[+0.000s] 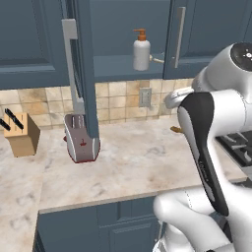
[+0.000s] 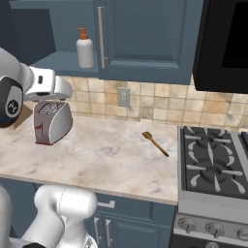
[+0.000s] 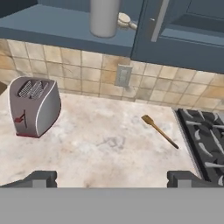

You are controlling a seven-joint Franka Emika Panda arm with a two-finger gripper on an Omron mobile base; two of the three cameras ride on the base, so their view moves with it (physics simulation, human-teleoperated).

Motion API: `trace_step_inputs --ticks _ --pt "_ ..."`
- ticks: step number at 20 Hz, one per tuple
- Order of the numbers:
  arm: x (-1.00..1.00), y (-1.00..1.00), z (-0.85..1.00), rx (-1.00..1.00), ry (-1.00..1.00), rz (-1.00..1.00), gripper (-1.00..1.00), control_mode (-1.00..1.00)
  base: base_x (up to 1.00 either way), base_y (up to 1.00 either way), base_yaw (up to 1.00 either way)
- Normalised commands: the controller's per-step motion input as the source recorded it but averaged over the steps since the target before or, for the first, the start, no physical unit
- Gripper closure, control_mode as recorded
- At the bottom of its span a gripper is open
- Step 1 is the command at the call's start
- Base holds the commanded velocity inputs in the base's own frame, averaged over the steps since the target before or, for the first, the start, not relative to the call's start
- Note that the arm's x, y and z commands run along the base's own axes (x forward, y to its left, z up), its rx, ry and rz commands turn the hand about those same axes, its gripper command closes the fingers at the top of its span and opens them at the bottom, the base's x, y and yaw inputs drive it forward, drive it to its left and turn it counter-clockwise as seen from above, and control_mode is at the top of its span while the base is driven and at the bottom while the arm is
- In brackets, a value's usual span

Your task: Pick the dish brush and soap dispenser from the cabinet and place them on the counter.

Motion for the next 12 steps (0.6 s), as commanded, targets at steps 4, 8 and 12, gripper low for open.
trace_step_inputs --ticks 4,8,12 --pt "0.18 -0.22 0.21 0.01 -0.02 0.00 -1.00 -1.00 0.00 0.00 0.00" --pt "0.27 -0.17 0.20 0.04 -0.05 0.00 -1.00 -1.00 0.00 0.00 0.00" --pt "0.22 -0.19 0.09 0.09 -0.21 0.00 -1.00 -1.00 0.00 0.00 0.00"
